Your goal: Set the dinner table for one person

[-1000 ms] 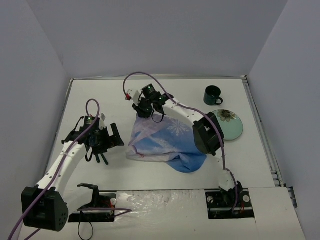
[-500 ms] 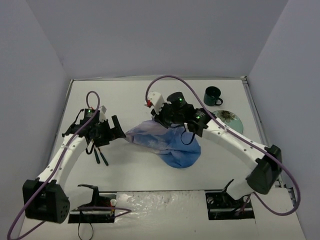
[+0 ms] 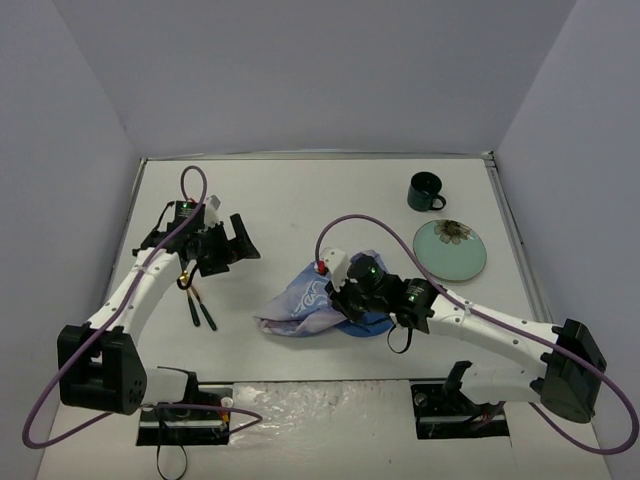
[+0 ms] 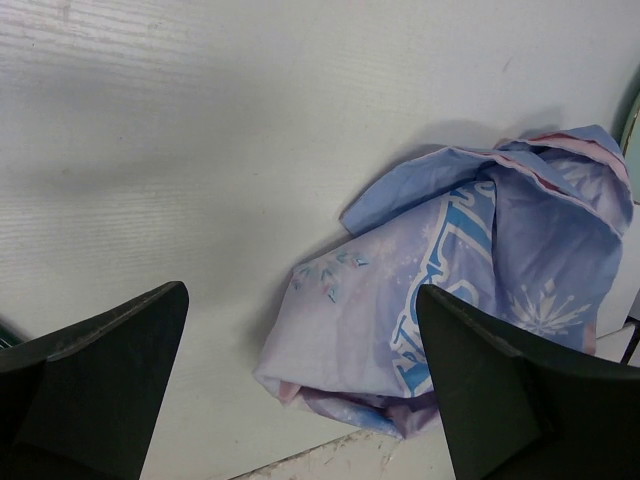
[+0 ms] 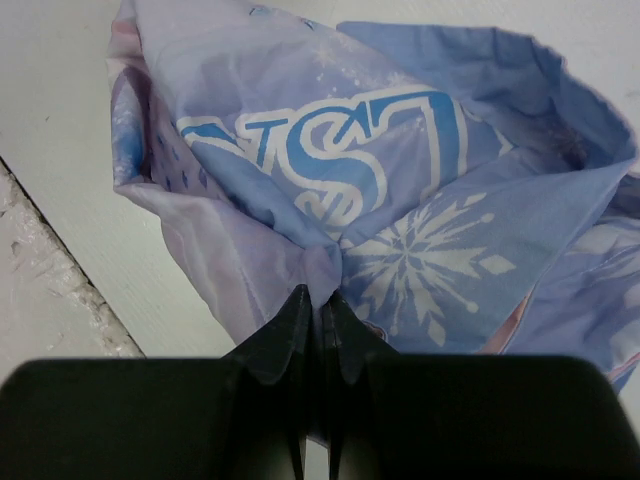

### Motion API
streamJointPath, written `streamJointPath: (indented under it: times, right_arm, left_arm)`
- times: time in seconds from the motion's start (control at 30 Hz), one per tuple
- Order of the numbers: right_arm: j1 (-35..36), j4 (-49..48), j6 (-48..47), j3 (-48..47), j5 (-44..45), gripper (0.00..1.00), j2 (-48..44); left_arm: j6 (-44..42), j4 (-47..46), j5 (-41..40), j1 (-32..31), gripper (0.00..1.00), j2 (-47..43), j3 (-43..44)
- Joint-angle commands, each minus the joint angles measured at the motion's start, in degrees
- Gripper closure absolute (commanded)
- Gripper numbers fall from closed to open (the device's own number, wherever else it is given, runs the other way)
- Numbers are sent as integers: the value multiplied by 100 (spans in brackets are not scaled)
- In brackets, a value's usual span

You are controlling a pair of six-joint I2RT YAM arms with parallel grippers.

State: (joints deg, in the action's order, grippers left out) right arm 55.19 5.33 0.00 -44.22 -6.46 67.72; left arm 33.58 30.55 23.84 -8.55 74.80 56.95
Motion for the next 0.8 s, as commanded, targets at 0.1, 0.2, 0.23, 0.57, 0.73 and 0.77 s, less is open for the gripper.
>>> streamJointPath:
  times: [0.1, 0.2, 0.23, 0.57, 0.73, 0.77]
  right_arm:
    - [566, -740, 1529, 600, 996, 100, -459]
    - [607, -866, 1727, 731, 1371, 100, -409]
    - [607, -913, 1783, 744, 1500, 100, -396]
    - [609, -840, 3103, 1397, 2171, 62, -1016]
    - [607, -603, 3560, 1548, 2299, 62, -1402]
    - [607, -566, 3619, 1585, 2291, 61, -1514]
  left_arm:
    - [118, -488, 183, -422, 8, -158, -187]
    - [53, -659, 84, -931, 10, -90, -80]
    - [-7, -702, 33, -1154, 10, -56, -33]
    - [-282, -752, -152, -2102, 11, 9, 56]
    - [-475, -734, -257, -2468, 12, 0, 27]
    - [-527, -727, -279, -2542, 14, -15, 4]
